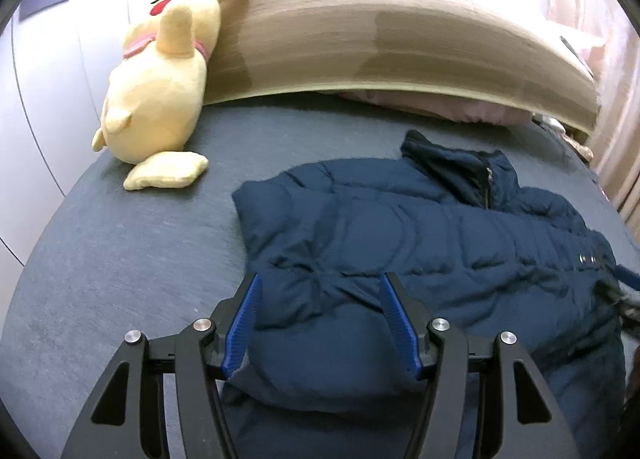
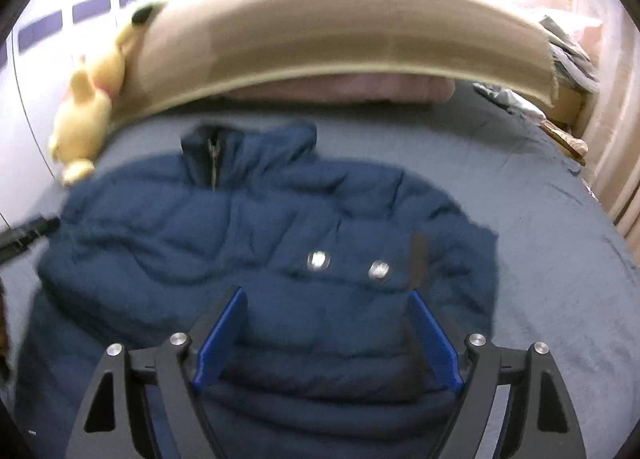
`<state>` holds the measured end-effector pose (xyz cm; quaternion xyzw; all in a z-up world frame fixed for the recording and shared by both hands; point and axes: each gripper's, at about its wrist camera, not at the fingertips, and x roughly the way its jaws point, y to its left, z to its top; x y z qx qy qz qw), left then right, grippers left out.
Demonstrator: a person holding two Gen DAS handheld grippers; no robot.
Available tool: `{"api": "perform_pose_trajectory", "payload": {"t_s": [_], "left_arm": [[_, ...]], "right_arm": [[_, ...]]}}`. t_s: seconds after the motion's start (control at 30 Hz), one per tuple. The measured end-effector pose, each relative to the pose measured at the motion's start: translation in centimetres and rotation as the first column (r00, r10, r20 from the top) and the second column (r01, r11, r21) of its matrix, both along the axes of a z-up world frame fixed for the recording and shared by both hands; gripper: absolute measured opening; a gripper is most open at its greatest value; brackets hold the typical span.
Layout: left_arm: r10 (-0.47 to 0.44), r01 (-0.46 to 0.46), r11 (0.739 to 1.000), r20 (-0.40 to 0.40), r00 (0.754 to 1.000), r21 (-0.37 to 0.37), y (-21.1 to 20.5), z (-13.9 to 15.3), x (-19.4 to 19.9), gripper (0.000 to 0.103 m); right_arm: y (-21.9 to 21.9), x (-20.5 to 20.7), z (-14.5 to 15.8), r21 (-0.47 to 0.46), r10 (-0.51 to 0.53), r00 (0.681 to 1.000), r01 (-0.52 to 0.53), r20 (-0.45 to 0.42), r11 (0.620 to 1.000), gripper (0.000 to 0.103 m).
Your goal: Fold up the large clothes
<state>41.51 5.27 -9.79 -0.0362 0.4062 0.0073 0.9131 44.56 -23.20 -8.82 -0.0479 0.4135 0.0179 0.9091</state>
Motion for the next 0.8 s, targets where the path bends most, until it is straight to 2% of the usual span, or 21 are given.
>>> {"api": "perform_pose_trajectory", "payload": {"t_s": [0.1,0.23,0.3,0.53,0.6,0.67,0.77,0.8], "left_arm": [[0.002,-0.002,1.000,-0.031,1.000,0.006,0.4,-0.7,-0.4,0.062],[0.000,0.002,0.999,-0.059,0.998,0.043,-0.1,-2.8,-0.3,0.062],[-0.001,0.004,0.998,-0.049,0.999,0.067,-0.5,-3.3,-0.6,0.062],[0.010,-0.004,0.996,-0.066,0.998,0.089,-0.8,-3.5,-0.2,0.064],[0.004,0.003,0.997,-0.085,0.996,0.079,-0.6,-2.6,-0.5,0.064],[-0.009,0.010,1.000,-0.070,0.998,0.012,0.5,-0.8,-2.2,0.067],[-0.014,0.014,0.999,-0.012,1.000,-0.030,2.2,1.7,-5.5,0.082],[-0.016,0.016,0.999,0.005,1.000,-0.042,2.8,2.3,-6.8,0.085]], "right_arm": [[0.0,0.5,-2.4,-0.010,-0.016,0.999,0.016,-0.038,1.000,0.085],[-0.1,0.7,-3.4,-0.007,-0.026,0.998,0.026,-0.056,1.000,0.087],[-0.1,0.7,-3.8,-0.015,-0.026,0.998,0.025,-0.062,1.000,0.088],[0.8,1.9,-4.4,-0.053,-0.042,0.995,0.038,-0.090,0.998,0.089],[0.4,1.9,-3.5,-0.022,-0.045,0.992,0.042,-0.122,0.999,0.090],[-0.7,0.7,-1.1,0.070,-0.052,0.994,0.059,-0.093,0.996,0.090],[-2.3,-2.0,1.8,0.160,-0.046,0.997,0.056,-0.065,0.986,0.103],[-3.1,-3.6,2.6,0.196,-0.035,0.997,0.048,-0.069,0.979,0.103]]}}
